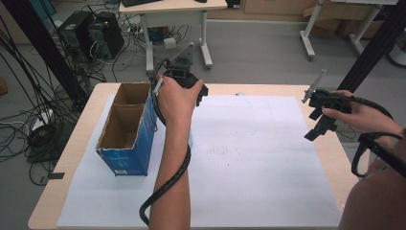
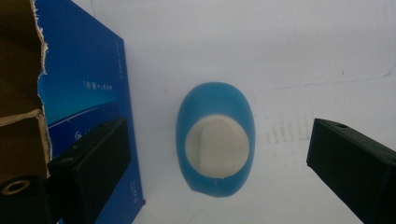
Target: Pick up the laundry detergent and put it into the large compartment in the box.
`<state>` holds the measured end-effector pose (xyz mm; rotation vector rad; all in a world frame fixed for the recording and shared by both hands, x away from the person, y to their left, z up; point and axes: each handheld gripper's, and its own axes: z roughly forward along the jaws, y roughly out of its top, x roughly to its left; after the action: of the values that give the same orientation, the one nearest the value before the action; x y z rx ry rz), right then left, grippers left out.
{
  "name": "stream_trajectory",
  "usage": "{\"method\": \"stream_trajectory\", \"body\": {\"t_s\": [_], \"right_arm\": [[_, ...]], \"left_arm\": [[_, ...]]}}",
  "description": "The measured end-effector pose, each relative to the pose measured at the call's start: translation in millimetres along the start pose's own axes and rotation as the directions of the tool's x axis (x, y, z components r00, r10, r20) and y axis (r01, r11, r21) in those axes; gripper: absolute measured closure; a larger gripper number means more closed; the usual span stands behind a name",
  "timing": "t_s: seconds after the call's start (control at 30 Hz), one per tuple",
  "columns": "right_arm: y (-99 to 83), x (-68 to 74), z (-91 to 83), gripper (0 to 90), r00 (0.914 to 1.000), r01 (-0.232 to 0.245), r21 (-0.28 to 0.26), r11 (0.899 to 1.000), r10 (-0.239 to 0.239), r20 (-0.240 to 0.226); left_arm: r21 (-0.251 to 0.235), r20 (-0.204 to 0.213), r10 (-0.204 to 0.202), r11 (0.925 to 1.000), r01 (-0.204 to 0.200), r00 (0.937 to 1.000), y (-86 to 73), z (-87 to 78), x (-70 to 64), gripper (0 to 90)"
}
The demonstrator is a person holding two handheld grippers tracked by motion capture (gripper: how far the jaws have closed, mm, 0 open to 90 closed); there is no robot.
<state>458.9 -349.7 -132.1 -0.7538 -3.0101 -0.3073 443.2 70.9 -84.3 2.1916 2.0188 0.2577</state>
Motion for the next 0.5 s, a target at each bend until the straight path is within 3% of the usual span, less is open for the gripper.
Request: {"method": "stream_trajectory", "body": {"t_s": [0.5], "right_arm": [[0.9,11.5,-11.9,4.0,0.9995,0.032,-0.010,0.999,-0.032,0.006]], "left_arm": [[0.035,0.000,0.005,0.9994,-0.005,1.0000,6.2,20.8,-5.2,10.4]]}}
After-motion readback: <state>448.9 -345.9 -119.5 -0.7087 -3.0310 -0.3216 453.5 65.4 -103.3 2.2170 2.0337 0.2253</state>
